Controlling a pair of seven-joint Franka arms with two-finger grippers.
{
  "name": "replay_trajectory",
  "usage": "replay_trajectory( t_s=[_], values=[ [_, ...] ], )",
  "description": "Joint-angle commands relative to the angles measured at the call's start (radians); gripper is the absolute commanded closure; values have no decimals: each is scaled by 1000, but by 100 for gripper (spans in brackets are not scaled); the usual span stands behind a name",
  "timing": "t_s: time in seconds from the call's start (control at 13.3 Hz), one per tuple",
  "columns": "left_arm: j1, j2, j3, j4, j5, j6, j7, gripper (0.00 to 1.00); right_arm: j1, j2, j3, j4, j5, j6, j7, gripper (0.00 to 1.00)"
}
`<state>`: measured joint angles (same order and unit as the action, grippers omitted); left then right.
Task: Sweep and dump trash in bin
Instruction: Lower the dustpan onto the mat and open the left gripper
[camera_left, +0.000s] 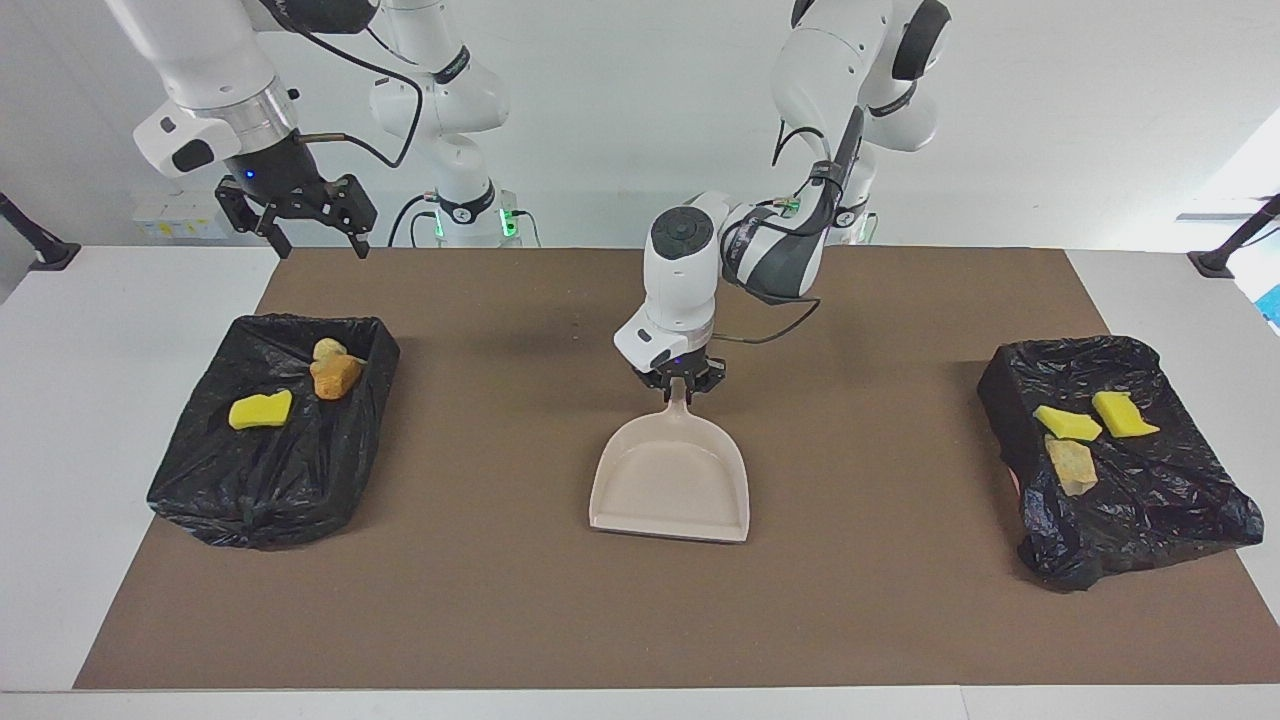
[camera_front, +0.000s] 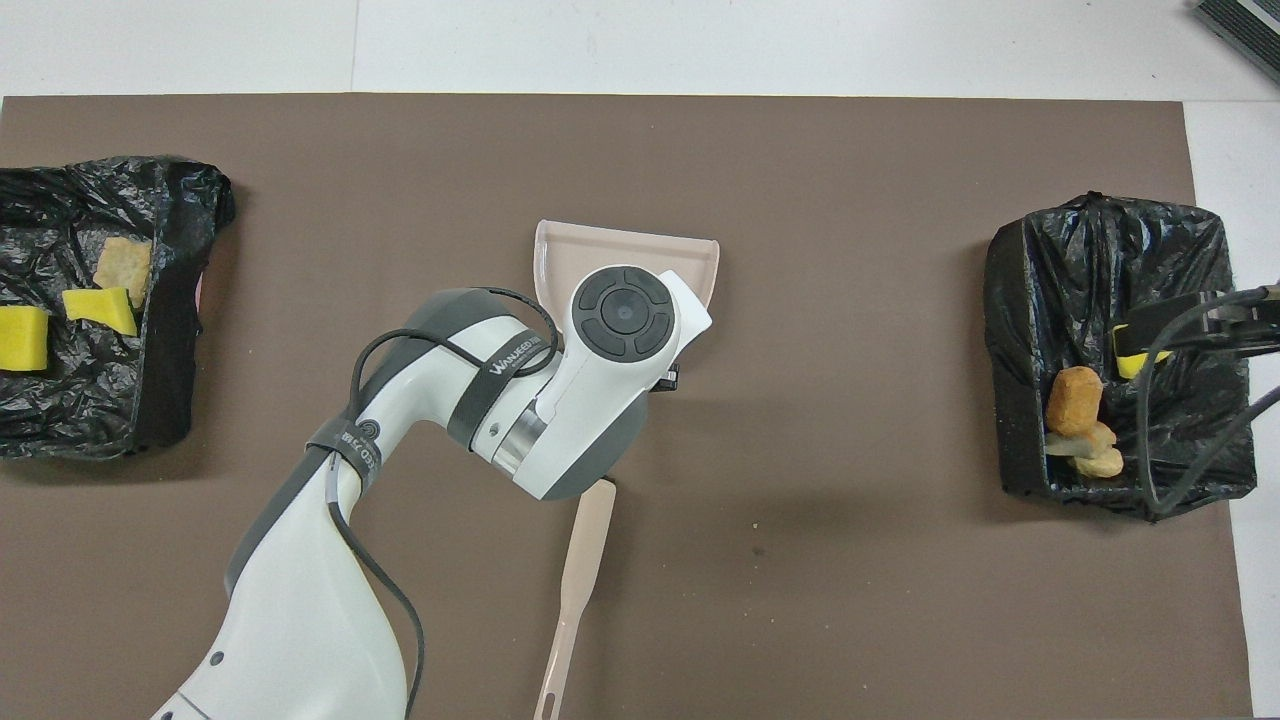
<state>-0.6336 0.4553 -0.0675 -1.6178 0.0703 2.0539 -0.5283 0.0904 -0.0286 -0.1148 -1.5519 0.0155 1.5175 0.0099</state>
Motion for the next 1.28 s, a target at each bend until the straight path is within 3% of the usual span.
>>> replay_trajectory(
  t_s=[0.0,0.15,0.23,0.53,0.6,1.05,1.2],
  values=[
    [-11,-4,14,1,-14,8,-7,82,-8,-21,4,-27,12,13,4,0],
    [-11,-4,14,-1,-14,2,-7,78,-8,-21,4,-27,12,13,4,0],
    [-11,-6,14,-1,-14,2,-9,69,-8,-21,4,-27,12,13,4,0],
    [-1,-26,15,-4,-14,-17,-6,13,-8,-21,4,-25,12,13,4,0],
    [2,-43,17,-5,-14,-35,1,3,-8,-21,4,-27,12,13,4,0],
    [113,-243,28,-186,-4,-146,16,0,-8,-21,4,-25,12,13,4,0],
    [170,-352,28,-278,-4,-141,112,0,-8,-21,4,-27,12,13,4,0]
  ],
)
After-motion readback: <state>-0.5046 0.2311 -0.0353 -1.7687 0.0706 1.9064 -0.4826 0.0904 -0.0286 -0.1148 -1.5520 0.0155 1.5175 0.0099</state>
